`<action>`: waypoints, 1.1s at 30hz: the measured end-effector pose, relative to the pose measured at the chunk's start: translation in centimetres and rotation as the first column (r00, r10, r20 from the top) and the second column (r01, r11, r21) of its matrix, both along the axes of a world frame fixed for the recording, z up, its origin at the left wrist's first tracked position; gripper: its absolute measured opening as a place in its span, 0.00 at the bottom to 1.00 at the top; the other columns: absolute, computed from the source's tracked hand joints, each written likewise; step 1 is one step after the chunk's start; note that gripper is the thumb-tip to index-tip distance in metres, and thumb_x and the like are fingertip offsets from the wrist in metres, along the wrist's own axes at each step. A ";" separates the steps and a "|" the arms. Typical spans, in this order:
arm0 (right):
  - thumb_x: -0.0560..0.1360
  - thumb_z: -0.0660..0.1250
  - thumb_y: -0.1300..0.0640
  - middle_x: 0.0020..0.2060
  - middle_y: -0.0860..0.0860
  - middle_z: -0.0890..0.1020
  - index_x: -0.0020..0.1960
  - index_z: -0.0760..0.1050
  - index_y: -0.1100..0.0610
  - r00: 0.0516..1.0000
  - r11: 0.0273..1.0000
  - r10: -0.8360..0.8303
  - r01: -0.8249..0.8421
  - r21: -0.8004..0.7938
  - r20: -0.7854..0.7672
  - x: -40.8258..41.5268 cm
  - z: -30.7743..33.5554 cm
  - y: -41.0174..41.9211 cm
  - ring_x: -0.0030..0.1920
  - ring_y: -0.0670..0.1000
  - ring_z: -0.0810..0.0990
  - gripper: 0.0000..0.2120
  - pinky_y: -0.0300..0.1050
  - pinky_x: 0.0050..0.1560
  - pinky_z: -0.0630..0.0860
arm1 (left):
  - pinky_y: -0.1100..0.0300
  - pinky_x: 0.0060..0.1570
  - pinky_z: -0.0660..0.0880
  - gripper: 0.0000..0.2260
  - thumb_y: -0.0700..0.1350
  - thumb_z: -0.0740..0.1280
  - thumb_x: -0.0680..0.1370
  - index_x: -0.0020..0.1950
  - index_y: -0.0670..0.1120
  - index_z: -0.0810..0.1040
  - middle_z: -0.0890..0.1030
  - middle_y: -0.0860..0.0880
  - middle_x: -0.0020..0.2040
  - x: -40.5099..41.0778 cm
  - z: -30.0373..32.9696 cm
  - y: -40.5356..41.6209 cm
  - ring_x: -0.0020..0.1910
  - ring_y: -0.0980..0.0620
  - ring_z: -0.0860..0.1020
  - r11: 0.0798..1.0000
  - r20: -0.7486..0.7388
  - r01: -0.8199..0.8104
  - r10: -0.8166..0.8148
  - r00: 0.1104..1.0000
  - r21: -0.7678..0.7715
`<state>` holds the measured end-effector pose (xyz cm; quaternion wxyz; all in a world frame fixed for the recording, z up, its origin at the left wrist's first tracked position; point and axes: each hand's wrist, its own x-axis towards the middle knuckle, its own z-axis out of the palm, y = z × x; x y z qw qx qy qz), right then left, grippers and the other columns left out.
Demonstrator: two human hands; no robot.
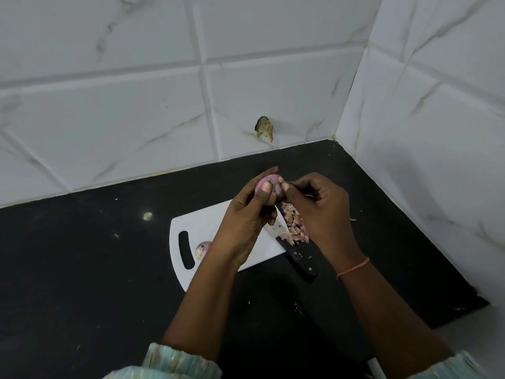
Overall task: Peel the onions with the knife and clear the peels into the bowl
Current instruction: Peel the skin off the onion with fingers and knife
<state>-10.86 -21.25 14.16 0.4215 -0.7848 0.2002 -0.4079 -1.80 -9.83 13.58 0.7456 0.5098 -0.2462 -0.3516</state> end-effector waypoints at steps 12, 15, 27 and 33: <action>0.74 0.75 0.57 0.36 0.52 0.82 0.42 0.81 0.62 0.992 0.961 -0.097 0.116 -0.251 0.086 0.4 -0.2 0.9 0.37 0.47 0.80 0.09 0.45 0.38 0.79 | 0.63 0.39 0.72 0.21 0.52 0.64 0.78 0.70 0.46 0.76 0.79 0.46 0.52 -0.2 -0.2 0.0 0.40 0.53 0.71 1.000 -0.061 0.013 -0.013 0.998 0.008; 0.73 0.75 0.59 0.38 0.51 0.82 0.44 0.81 0.63 0.991 0.969 -0.107 0.121 -0.215 0.078 0.3 -0.1 0.4 0.38 0.47 0.81 0.06 0.45 0.41 0.80 | 0.63 0.37 0.71 0.22 0.53 0.63 0.78 0.70 0.46 0.76 0.80 0.50 0.48 -0.2 -0.1 0.0 0.38 0.53 0.71 1.000 -0.065 0.029 -0.029 0.997 0.007; 0.73 0.74 0.56 0.45 0.47 0.84 0.52 0.82 0.57 1.000 0.995 0.020 -0.019 0.096 -0.005 0.1 0.5 1.0 0.48 0.44 0.82 0.09 0.34 0.48 0.78 | 0.62 0.38 0.75 0.26 0.52 0.67 0.74 0.67 0.37 0.75 0.80 0.50 0.39 -0.2 0.1 -0.2 0.36 0.53 0.76 0.997 -0.201 -0.073 0.071 0.977 -0.005; 0.76 0.71 0.62 0.43 0.49 0.81 0.49 0.79 0.59 0.999 0.997 -0.032 0.033 -0.077 0.014 0.4 -0.1 1.2 0.45 0.43 0.79 0.03 0.30 0.46 0.74 | 0.59 0.45 0.79 0.28 0.54 0.69 0.73 0.67 0.38 0.74 0.83 0.45 0.49 -0.3 0.0 -0.1 0.40 0.52 0.80 0.994 -0.213 -0.106 0.105 0.971 0.008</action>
